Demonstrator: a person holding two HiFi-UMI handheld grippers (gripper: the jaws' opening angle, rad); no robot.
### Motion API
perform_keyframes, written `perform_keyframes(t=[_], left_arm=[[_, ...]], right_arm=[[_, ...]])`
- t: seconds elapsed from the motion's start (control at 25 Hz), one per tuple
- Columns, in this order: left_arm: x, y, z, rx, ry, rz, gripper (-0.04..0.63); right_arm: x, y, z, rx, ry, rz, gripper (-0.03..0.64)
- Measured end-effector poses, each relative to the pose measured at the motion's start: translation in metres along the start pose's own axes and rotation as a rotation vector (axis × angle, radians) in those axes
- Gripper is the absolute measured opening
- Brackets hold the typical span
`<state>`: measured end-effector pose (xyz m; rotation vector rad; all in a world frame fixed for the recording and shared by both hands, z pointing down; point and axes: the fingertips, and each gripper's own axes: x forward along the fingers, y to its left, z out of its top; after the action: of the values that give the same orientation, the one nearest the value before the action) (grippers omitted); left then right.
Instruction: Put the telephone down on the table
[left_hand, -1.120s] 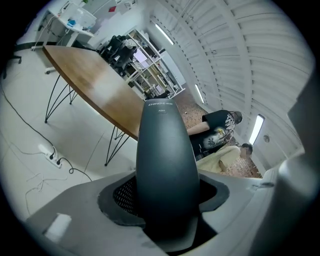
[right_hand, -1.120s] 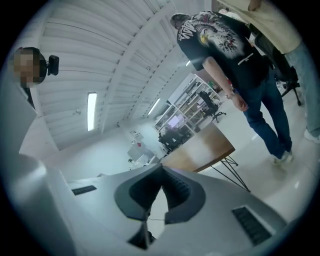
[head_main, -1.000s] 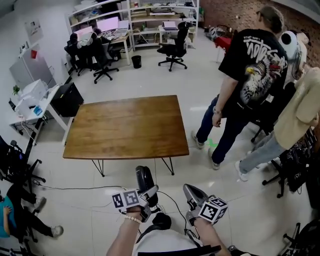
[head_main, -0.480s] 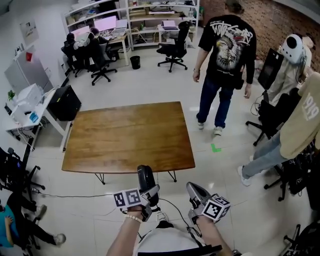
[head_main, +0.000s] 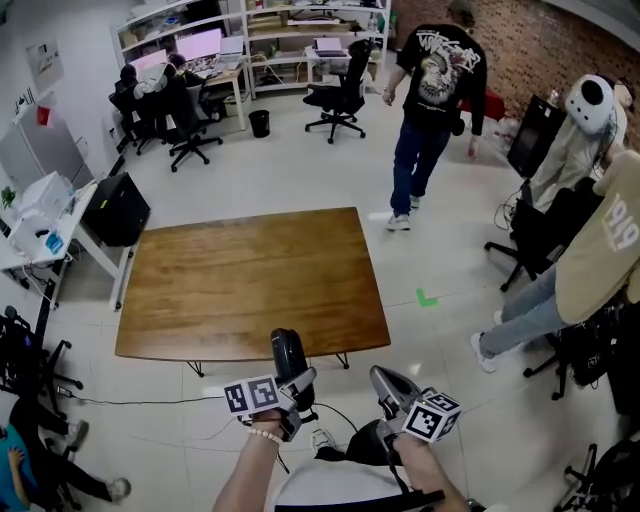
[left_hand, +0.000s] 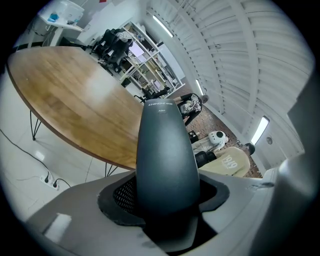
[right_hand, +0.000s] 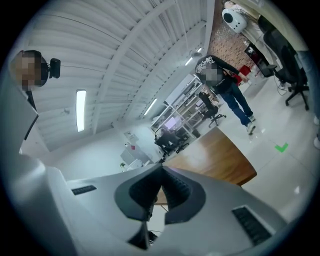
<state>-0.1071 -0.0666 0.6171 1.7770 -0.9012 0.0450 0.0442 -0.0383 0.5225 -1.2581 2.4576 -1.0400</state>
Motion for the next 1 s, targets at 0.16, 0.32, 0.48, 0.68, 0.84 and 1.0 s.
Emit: perform_keyframes(t=[0.16,0.32,0.48,0.68,0.84,1.0], left_arm=[[0.013,-0.001,0.014,0.012,0.014,0.007,0.292],[0.028,-0.006,0.032,0.035,0.023,0.016,0.293],[0.052,-0.005,0.060,0.062,0.024,0.034,0.291],[0.089,0.006,0.089,0.084,0.031,0.086,0.291],[0.120,0.021,0.112,0.078,0.032,0.133,0.291],[0.146,0.043,0.127,0.051,0.038,0.179,0.291]], right_arm=[[-0.001,-0.013,0.010,0.009,-0.016,-0.029,0.000],[0.012,-0.024,0.018,0.036,-0.019,-0.034,0.000],[0.046,-0.031,0.032,0.017,0.018,0.013,0.000],[0.086,-0.047,0.056,-0.015,0.058,0.064,0.000],[0.118,-0.066,0.077,-0.024,0.084,0.100,0.002],[0.143,-0.083,0.096,-0.006,0.098,0.127,0.002]])
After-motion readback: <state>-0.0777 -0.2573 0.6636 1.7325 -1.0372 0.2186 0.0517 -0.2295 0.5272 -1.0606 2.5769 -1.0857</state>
